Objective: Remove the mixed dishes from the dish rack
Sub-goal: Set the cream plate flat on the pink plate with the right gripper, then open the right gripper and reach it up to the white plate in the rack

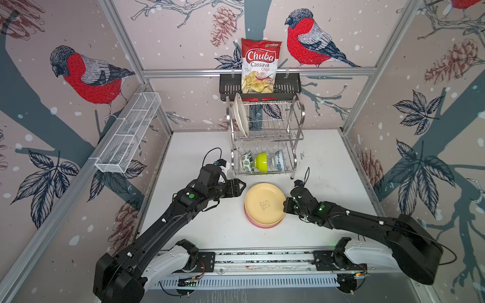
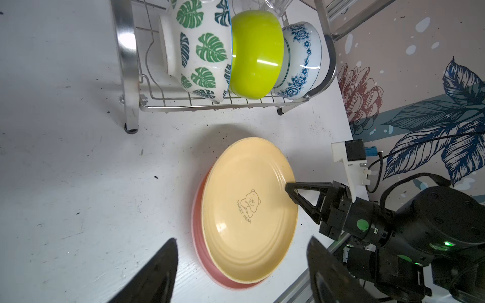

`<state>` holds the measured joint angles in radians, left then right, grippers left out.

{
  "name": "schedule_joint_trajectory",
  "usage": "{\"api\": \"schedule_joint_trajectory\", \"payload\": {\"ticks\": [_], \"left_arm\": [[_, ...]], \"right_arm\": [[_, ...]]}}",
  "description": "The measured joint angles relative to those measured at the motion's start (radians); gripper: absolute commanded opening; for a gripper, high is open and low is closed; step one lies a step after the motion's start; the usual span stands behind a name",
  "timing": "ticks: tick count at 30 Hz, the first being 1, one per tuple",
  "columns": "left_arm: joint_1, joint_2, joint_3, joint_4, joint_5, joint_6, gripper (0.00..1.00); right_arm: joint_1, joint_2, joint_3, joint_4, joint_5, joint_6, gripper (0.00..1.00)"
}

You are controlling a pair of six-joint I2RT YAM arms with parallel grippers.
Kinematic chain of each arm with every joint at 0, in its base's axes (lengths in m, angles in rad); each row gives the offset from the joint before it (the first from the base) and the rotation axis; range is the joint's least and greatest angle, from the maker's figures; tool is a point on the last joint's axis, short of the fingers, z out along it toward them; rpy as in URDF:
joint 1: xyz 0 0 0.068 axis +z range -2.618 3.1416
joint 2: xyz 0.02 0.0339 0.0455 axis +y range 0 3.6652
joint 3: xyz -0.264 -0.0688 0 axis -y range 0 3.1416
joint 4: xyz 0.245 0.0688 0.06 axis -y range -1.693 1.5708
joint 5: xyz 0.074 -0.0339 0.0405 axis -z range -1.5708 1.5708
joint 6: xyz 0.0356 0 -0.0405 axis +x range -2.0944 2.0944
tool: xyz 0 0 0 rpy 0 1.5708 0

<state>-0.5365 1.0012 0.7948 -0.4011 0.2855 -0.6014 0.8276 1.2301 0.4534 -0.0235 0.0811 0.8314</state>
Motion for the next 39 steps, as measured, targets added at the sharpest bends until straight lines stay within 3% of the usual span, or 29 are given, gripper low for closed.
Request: {"api": "schedule_joint_trajectory", "payload": {"ticks": [7,18,25,33,39], "left_arm": [[0.005,0.004,-0.01,0.001,0.0,0.002,0.77],[0.01,-0.017,-0.027,0.002,0.0,0.007,0.78],[0.014,-0.044,-0.011,-0.016,-0.001,0.011,0.78],[0.019,-0.074,0.156,-0.106,-0.103,0.061,0.8],[0.021,-0.085,0.316,-0.175,-0.194,0.113,0.8]], "right_arm": [[0.032,0.054,0.032,0.007,0.024,-0.018,0.1],[0.048,0.08,0.05,-0.008,0.028,-0.018,0.37],[0.049,-0.026,0.109,-0.096,0.069,-0.022,0.45],[0.092,-0.213,0.317,-0.267,0.171,-0.074,0.46],[0.243,-0.227,0.533,-0.367,0.289,-0.128,0.47]]}}
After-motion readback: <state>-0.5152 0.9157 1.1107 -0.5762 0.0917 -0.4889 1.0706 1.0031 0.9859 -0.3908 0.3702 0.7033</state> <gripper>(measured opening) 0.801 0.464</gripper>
